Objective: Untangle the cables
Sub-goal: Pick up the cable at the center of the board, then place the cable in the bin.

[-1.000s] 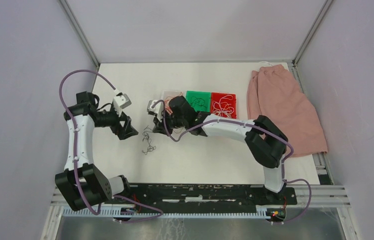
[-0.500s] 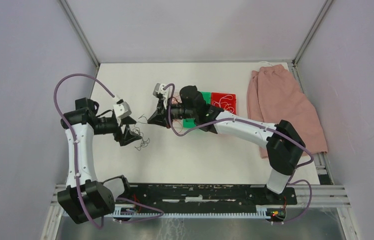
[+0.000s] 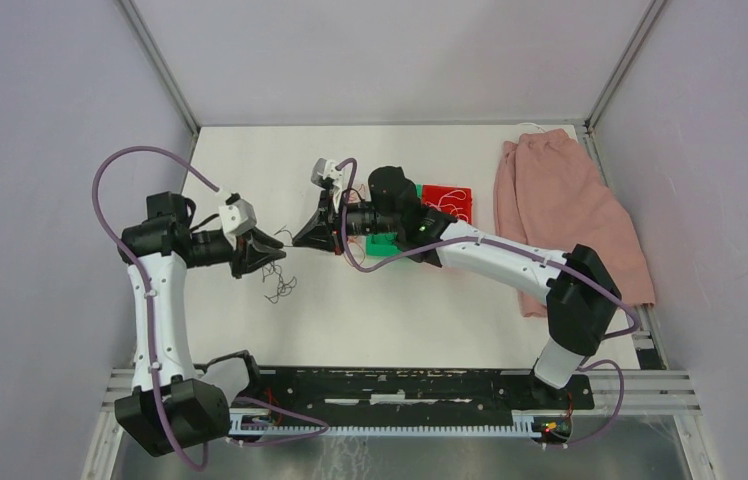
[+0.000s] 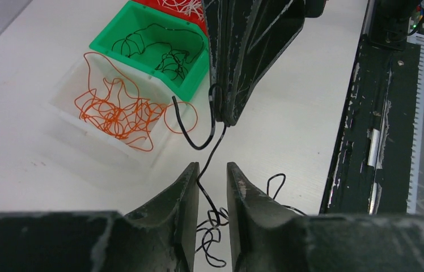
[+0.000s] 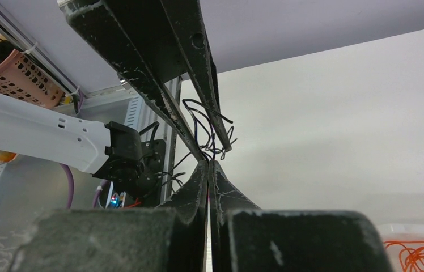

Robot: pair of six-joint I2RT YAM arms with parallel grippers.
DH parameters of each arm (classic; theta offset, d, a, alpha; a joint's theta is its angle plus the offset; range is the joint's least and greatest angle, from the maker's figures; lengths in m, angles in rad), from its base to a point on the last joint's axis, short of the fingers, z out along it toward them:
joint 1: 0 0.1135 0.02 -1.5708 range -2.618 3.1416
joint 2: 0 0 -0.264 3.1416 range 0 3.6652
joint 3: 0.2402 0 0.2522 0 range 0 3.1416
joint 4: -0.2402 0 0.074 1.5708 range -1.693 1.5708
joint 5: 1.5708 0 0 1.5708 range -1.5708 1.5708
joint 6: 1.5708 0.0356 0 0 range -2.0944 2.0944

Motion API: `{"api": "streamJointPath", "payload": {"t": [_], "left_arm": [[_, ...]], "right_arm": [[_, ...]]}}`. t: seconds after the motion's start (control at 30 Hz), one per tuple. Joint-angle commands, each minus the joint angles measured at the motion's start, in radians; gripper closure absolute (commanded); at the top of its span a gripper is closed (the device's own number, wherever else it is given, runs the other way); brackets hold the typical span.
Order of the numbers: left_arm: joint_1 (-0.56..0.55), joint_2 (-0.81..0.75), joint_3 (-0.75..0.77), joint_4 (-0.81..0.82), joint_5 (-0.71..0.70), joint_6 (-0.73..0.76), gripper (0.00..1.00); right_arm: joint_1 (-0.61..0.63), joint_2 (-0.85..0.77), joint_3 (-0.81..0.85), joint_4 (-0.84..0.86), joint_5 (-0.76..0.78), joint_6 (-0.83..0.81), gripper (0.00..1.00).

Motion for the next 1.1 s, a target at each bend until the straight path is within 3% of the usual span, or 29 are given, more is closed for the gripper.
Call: {"api": "streamJointPath", "payload": {"t": [0.0, 0.13, 0.2, 0.37, 0.43, 0.57, 0.67, 0.93, 1.07], "left_arm": [[-0.023, -0.002, 0.042, 0.01, 0.072, -0.058, 0.75], [-0.045, -0.009, 0.019, 0.013, 0.047, -0.044, 0.94], [-0.05, -0.012, 0.01, 0.019, 0.043, -0.047, 0.97], [-0.054, -0.034, 0.023, 0.096, 0.07, -0.151, 0.97], [-0.054, -0.049, 0.028, 0.158, 0.099, -0.244, 0.97], [-0.065, -0.075, 0.033, 0.264, 0.165, -0.407, 0.97], [-0.074, -0.095, 0.027, 0.347, 0.192, -0.515, 0.97], [-0.089, -0.092, 0.044, 0.378, 0.261, -0.599, 0.97], [-0.092, -0.07, 0.074, 0.375, 0.294, -0.607, 0.97]], "right_arm": [[-0.001, -0.046, 0.006, 0.061, -0.039, 0.033, 1.0], [-0.001, -0.067, -0.016, 0.111, -0.019, 0.064, 1.0], [0.0, -0.078, -0.033, 0.148, -0.005, 0.091, 0.97], [-0.007, -0.104, -0.124, 0.284, 0.089, 0.193, 0.55], [-0.019, -0.117, -0.203, 0.409, 0.133, 0.268, 0.45], [-0.05, -0.12, -0.35, 0.71, 0.128, 0.444, 0.42], [-0.052, -0.104, -0.38, 0.823, 0.085, 0.516, 0.38], [-0.033, 0.025, -0.302, 1.115, 0.016, 0.723, 0.36], [-0.002, 0.079, -0.244, 1.146, -0.012, 0.772, 0.38]]}}
